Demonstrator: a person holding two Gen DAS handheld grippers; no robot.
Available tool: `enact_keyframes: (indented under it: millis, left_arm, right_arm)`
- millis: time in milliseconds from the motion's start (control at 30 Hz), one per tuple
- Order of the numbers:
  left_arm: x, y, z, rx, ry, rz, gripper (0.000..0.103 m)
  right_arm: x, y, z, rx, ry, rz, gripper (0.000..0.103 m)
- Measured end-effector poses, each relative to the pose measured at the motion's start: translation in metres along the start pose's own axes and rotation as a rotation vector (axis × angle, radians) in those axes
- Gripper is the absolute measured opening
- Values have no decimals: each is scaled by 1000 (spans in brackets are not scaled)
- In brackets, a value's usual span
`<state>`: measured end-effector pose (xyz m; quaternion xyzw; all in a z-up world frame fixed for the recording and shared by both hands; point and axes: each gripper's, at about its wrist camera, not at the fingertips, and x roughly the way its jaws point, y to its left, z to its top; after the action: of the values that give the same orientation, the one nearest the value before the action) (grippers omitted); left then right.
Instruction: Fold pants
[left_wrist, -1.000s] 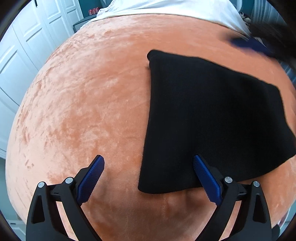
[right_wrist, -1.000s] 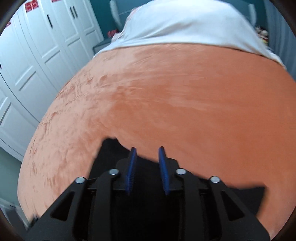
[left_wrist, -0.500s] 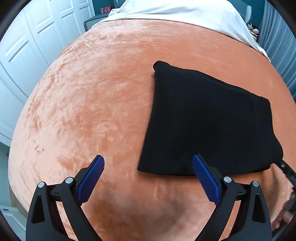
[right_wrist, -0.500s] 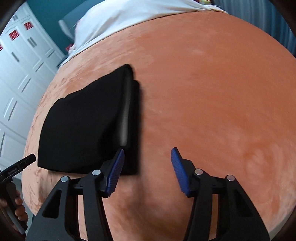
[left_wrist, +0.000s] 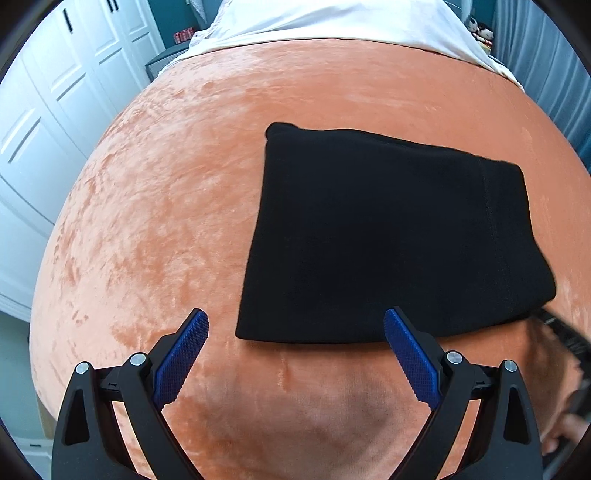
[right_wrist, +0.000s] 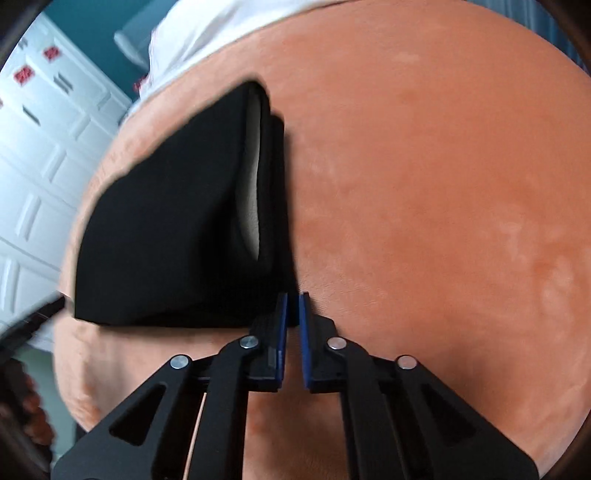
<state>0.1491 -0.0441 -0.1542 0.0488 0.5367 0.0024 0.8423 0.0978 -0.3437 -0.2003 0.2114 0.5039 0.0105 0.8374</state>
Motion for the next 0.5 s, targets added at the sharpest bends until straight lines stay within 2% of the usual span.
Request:
enact_keyframes:
  millis: [67,100,133,200,267,300,333,367,400,500]
  left_arm:
    - [-1,1,0,-12,-4,-12,94]
    - [-1,1,0,-19,-6,-22,94]
    - [-2,1,1,-28,-8,-30,94]
    - [-2,-3,2,-31,-5,-36,94]
    - [-5,-7,2,-20,-9,-27,94]
    - [-9,-9,2,-9,-18,-27,94]
    - [-10,-10,2,-4,-23,-24,94]
    - [-12,-11,2,6,-25,-18,94]
    - [-12,-11,2,14,-26,-19,94]
    - [-13,-12,4,44,-44,-5,94]
  right_arm:
    - [-27,7,7,-26,-70,-21,10]
    - [-40,18,13,-57,-104,-16,17]
    - [-45,24,18,-74,-108,-6,41]
    - [-42,41,30,-115,-93,30,67]
    - [-24,59,44,-175,-68,28,65]
    - [-12,64,49,-205,-49,4,59]
    - [6,72,49,-238,-13,-15,39]
    - [17,73,49,-250,17,-28,27]
    - [21,76,49,-255,28,-30,24]
    - [-13,75,54,-258,-82,-21,23]
